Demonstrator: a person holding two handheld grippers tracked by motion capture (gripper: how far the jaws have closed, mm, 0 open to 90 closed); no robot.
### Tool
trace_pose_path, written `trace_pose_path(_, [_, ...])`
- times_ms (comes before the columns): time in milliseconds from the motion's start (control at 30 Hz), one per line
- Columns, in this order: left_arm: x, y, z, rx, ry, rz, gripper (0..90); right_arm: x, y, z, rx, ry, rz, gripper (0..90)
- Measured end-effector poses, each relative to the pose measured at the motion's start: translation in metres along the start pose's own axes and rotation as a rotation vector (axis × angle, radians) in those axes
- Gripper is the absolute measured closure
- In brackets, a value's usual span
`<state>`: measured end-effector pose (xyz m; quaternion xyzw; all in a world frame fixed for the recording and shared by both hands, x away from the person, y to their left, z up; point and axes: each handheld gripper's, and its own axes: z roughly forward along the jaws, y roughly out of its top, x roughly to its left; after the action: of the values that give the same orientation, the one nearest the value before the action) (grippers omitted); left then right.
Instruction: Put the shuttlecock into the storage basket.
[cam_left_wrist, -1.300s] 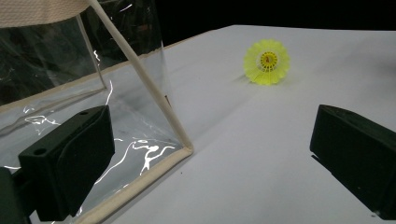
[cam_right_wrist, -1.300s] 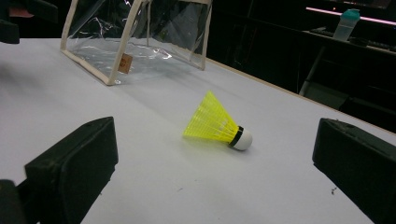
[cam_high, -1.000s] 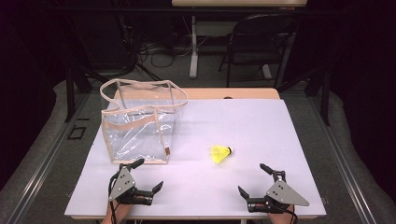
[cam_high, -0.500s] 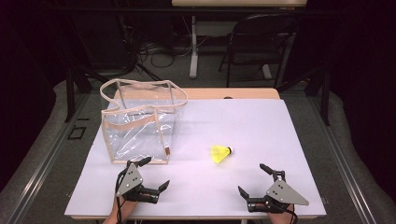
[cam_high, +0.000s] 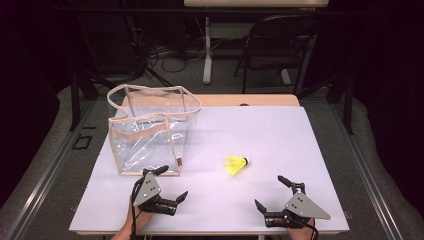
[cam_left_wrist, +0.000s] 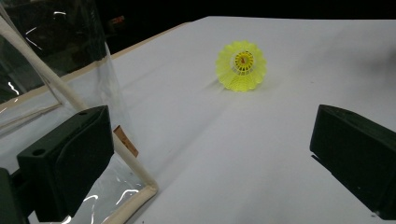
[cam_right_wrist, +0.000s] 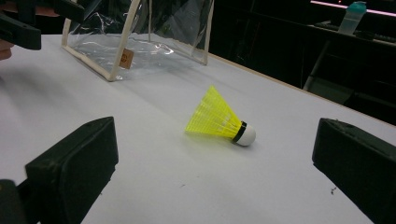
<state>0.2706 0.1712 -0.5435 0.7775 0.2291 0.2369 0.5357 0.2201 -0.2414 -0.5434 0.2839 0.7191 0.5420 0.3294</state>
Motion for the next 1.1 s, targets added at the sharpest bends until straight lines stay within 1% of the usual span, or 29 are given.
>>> trace_pose_path(267, [-0.002,0.004,0.009,0.013,-0.016,0.008,0.0,0.000,0.000,0.000,-0.001,-0.003,-0.003,0.0])
trace_pose_path(367, [-0.003,0.005,0.013,0.018,-0.024,0.010,0.0,0.000,0.000,0.000,-0.006,0.000,0.003,0.0])
trace_pose_path(567, [-0.006,0.008,0.021,0.027,-0.019,0.012,0.0,0.000,0.000,-0.001,-0.001,-0.001,0.002,0.0])
trace_pose_path(900, [-0.011,0.016,0.040,0.047,-0.042,0.014,0.0,0.000,0.000,0.000,0.003,0.001,0.007,0.1])
trace_pose_path(933, [-0.013,0.018,0.045,0.049,-0.046,0.012,0.0,0.000,0.000,0.000,0.004,0.002,0.010,0.2])
trace_pose_path(967, [-0.013,0.018,0.045,0.049,-0.046,0.012,0.0,0.000,0.000,0.000,0.004,0.002,0.010,0.2])
trace_pose_path(1100, [-0.018,0.022,0.054,0.060,-0.054,0.017,0.0,-0.001,0.000,0.000,0.005,-0.003,0.012,0.3])
